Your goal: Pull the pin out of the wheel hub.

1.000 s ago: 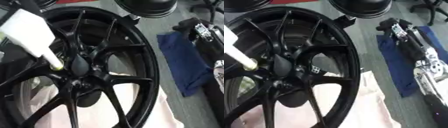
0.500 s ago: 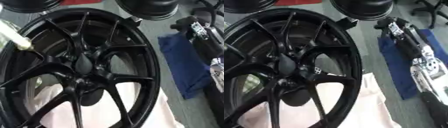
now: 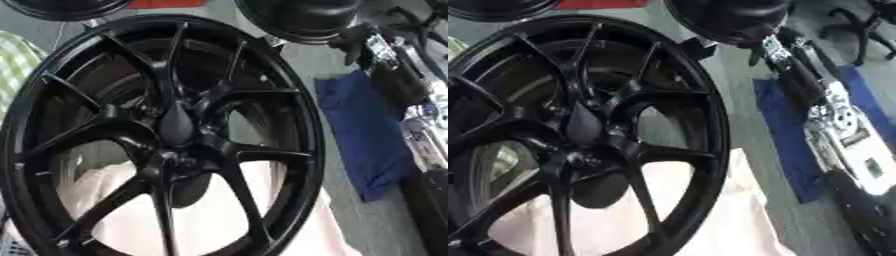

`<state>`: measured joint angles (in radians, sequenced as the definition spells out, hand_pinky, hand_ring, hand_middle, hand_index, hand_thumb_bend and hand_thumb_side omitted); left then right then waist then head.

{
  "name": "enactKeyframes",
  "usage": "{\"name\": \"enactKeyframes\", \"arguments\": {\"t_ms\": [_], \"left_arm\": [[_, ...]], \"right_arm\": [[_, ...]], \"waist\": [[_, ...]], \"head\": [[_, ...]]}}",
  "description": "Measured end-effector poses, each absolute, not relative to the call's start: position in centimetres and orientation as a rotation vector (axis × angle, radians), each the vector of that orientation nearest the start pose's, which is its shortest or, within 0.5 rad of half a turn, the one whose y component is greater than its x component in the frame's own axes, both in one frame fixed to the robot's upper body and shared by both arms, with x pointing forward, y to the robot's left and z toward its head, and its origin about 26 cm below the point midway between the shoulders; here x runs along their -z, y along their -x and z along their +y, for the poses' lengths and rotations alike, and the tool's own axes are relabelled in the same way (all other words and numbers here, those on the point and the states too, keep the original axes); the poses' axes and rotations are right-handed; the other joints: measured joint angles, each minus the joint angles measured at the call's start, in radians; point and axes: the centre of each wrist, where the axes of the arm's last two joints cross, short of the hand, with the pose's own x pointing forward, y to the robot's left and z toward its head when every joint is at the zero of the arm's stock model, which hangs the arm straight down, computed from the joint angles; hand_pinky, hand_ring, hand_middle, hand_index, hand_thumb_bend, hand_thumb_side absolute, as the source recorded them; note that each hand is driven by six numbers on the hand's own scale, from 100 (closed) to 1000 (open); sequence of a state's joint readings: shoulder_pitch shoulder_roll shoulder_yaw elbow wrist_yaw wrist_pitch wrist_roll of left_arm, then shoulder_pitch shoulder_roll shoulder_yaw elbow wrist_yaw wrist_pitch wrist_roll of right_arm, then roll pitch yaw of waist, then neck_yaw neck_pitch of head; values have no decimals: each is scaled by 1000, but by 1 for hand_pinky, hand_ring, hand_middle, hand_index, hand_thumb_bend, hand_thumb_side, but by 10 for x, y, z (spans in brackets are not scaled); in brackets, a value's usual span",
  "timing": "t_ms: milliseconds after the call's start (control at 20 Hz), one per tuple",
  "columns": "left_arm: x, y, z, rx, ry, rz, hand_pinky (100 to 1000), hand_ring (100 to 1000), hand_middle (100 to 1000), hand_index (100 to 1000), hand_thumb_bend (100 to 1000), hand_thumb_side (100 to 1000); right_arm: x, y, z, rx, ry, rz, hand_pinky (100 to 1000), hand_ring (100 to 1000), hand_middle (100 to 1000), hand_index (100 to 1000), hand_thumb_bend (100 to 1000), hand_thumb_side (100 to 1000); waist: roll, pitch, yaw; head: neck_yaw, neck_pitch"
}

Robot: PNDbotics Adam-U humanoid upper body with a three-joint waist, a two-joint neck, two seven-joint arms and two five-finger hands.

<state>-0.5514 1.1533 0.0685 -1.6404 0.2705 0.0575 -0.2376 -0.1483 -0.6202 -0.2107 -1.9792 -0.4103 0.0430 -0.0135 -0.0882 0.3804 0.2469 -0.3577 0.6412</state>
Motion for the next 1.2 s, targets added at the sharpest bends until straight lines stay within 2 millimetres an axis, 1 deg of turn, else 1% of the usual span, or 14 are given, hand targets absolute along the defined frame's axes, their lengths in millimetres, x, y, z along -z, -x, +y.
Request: {"name": "enactKeyframes", "arguments": {"t_ms": [100, 200, 300, 350, 400, 450, 550, 600, 750, 850, 950, 1050, 1150, 1200], "left_arm": [[-357, -313, 423, 819, -698, -1920, 704, 387, 295, 427, 210, 111], [-347, -313, 433, 779, -741, -1889, 711, 402, 322, 451, 264, 100], [-337, -313, 439, 761, -779, -1856, 726, 426, 361, 488, 320, 124], [-331, -313, 440, 758, -789, -1841, 743, 455, 408, 535, 354, 170], [-325, -314, 442, 753, -799, -1824, 767, 494, 468, 605, 401, 275], [-320, -314, 444, 749, -809, -1807, 812, 580, 603, 753, 499, 505], [-309, -314, 447, 742, -830, -1770, 860, 683, 757, 865, 607, 660], [-304, -314, 448, 744, -838, -1750, 868, 693, 769, 880, 615, 678], [-293, -314, 450, 748, -864, -1704, 862, 682, 760, 877, 601, 709], [-290, -313, 451, 731, -884, -1700, 854, 657, 727, 846, 545, 722], [-289, -312, 449, 684, -911, -1728, 845, 619, 676, 801, 423, 709], [-290, -310, 443, 602, -931, -1798, 837, 590, 642, 776, 350, 683], [-290, -306, 431, 483, -915, -1913, 838, 585, 634, 769, 320, 666], [-290, -304, 422, 416, -892, -1978, 840, 587, 633, 767, 224, 646]], "right_arm": [[-218, -275, -363, -222, 175, -2126, 1000, 806, 372, 674, 100, 594], [-218, -275, -364, -215, 177, -2129, 1000, 806, 372, 674, 100, 592], [-217, -275, -363, -206, 174, -2133, 1000, 806, 372, 673, 100, 591], [-217, -275, -363, -202, 173, -2135, 1000, 806, 372, 673, 100, 591], [-217, -275, -364, -198, 174, -2137, 1000, 806, 372, 673, 100, 591], [-217, -274, -364, -196, 176, -2139, 1000, 806, 372, 672, 100, 591], [-217, -274, -364, -193, 177, -2141, 1000, 805, 372, 672, 100, 591], [-217, -274, -364, -191, 177, -2142, 1000, 805, 372, 672, 100, 590], [-217, -274, -364, -186, 177, -2143, 1000, 805, 372, 671, 100, 588], [-217, -274, -364, -181, 178, -2144, 1000, 805, 372, 671, 100, 588], [-217, -274, -365, -175, 181, -2144, 1000, 805, 372, 671, 100, 586], [-215, -273, -366, -170, 184, -2141, 1000, 805, 372, 671, 100, 583], [-215, -273, -366, -167, 185, -2144, 1000, 806, 373, 671, 100, 579], [-215, -273, -366, -166, 186, -2145, 1000, 806, 374, 672, 100, 576]], "waist": [[-5, -4, 1], [-9, -7, 0], [-12, -10, -2], [-13, -11, -2], [-14, -13, -2], [-14, -14, -3], [-15, -17, -3], [-16, -19, -3], [-17, -24, -1], [-17, -27, 0], [-17, -32, 1], [-17, -37, 2], [-18, -40, 3], [-19, -42, 4]], "head": [[-6, 0], [-10, 0], [-15, 0], [-17, 0], [-21, 0], [-26, 0], [-36, 0], [-41, 0], [-47, 0], [-49, 0], [-51, 0], [-56, -1], [-67, -1], [-74, -1]]}}
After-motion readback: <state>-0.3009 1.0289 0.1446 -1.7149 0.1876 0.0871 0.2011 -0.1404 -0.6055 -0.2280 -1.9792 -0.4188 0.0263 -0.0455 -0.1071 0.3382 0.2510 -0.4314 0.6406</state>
